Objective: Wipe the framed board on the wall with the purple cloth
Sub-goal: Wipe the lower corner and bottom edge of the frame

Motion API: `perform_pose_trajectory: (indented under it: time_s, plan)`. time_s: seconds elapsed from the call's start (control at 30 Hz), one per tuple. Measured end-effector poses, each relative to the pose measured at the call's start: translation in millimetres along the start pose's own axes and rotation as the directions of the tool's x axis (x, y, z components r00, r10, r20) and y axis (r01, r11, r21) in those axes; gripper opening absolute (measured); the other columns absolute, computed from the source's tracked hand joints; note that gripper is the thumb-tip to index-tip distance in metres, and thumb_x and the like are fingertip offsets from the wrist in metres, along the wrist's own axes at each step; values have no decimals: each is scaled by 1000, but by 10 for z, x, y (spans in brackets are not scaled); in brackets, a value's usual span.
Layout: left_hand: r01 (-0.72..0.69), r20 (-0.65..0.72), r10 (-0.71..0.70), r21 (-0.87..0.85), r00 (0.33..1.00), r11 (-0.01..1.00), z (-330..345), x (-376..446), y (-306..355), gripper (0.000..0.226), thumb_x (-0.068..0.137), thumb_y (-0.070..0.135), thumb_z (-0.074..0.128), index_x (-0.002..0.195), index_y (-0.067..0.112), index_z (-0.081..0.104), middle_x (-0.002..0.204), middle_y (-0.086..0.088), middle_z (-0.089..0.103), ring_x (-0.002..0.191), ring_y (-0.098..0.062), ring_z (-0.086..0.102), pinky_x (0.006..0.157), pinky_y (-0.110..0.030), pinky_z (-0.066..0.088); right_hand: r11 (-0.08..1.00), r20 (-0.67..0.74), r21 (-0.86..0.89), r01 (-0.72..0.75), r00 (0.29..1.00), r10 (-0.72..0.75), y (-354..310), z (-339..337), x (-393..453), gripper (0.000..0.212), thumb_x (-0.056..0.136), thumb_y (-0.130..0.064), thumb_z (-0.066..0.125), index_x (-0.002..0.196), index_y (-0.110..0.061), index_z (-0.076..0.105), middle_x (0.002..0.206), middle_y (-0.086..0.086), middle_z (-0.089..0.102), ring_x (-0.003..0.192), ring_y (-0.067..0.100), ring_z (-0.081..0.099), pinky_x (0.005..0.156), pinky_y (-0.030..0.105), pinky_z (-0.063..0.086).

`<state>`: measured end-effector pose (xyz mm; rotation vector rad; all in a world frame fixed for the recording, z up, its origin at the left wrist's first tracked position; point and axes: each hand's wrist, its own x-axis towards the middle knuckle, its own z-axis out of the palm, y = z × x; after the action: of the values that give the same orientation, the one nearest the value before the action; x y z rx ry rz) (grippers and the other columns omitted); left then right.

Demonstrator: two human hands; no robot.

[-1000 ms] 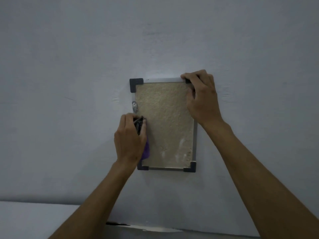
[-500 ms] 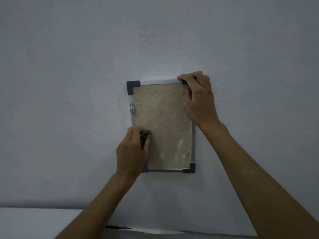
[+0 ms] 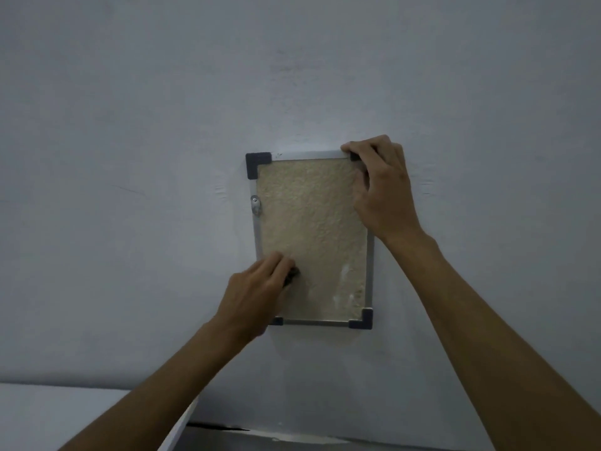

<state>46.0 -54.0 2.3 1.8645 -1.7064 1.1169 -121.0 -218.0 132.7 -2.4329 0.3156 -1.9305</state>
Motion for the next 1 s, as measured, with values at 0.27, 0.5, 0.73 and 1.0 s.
perform_pose_trajectory:
  time_s: [0.27,0.5,0.73,1.0]
  plan:
    - [307,-326,-411,-326,851,894,-159,364,-37,21,90,22,71,105,12,62,101,-3,63,82,-5,54,72,-12,44,1000,74,-18,-2,997,3,11,-83,38,37,94,3,52,126,-9,63,118,5,56,113,18,46,94,12,36]
    - [1,-98,-14,-134,995,991,-201,276,-1,20,94,29,65,107,14,64,104,1,62,80,-14,62,67,-30,58,1000,50,-14,-4,999,5,14,-58,23,35,95,2,51,126,-8,63,116,7,55,113,21,46,96,18,38]
    - [368,-240,-502,-439,831,820,-57,224,247,18,90,28,72,100,15,65,94,1,66,81,-12,61,73,-27,52,1000,43,-15,-12,999,13,-3,-51,13,35,94,3,52,125,-8,63,117,6,56,114,21,47,96,17,39]
    - [545,-277,-714,-491,643,680,67,111,308,21,93,33,68,100,15,60,91,3,65,77,-12,61,65,-17,44,1000,62,-17,-4,998,5,-6,-80,21,38,94,5,51,127,-8,63,117,7,56,113,20,47,95,17,39]
